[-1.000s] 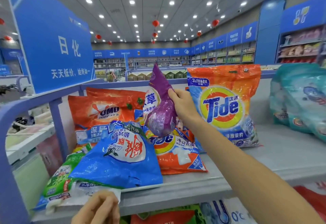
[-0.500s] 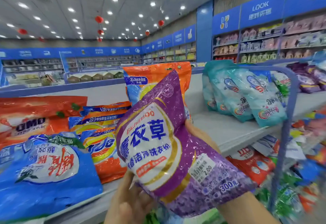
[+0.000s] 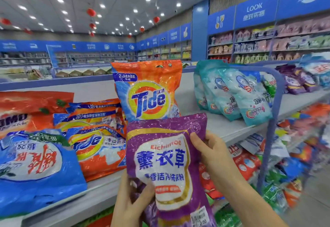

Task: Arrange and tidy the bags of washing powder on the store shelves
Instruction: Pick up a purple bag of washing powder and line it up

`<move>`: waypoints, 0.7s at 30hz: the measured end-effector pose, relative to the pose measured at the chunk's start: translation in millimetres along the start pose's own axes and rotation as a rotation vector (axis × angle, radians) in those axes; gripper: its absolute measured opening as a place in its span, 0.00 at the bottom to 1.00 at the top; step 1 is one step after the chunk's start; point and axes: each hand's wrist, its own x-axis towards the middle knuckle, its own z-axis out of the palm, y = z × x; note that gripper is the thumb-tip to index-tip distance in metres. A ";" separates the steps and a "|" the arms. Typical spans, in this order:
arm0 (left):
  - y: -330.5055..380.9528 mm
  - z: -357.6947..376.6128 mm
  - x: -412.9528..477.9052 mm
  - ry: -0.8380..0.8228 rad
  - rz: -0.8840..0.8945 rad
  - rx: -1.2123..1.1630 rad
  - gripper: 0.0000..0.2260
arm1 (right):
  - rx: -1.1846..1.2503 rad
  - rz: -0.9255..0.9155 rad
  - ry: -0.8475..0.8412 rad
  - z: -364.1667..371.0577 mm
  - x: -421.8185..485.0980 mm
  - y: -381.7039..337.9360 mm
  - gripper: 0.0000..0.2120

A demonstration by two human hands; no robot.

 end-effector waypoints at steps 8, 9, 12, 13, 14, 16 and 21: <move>16.3 -28.6 2.6 -0.226 -0.172 -0.246 0.30 | -0.071 -0.037 0.019 -4.8 19.5 -21.1 0.11; 17.0 -29.6 1.4 -0.235 -0.179 -0.267 0.30 | -0.058 -0.039 0.011 -1.7 20.4 -20.4 0.11; 8.6 -27.9 -1.0 -0.166 -0.229 -0.272 0.32 | 0.036 -0.013 0.019 13.3 18.5 -18.6 0.10; 0.9 -25.7 -1.6 -0.134 -0.266 -0.242 0.31 | 0.057 -0.019 0.025 18.0 17.9 -17.5 0.10; -5.5 -22.2 -3.0 -0.103 -0.314 -0.196 0.27 | 0.041 -0.038 0.035 21.1 17.4 -16.1 0.10; -16.6 -15.8 -5.3 -0.076 -0.395 -0.109 0.17 | -0.005 -0.067 0.070 27.2 17.7 -15.2 0.11; -20.5 -25.7 -2.9 0.049 -0.348 -0.024 0.12 | 0.065 -0.015 0.145 24.9 26.8 -14.1 0.11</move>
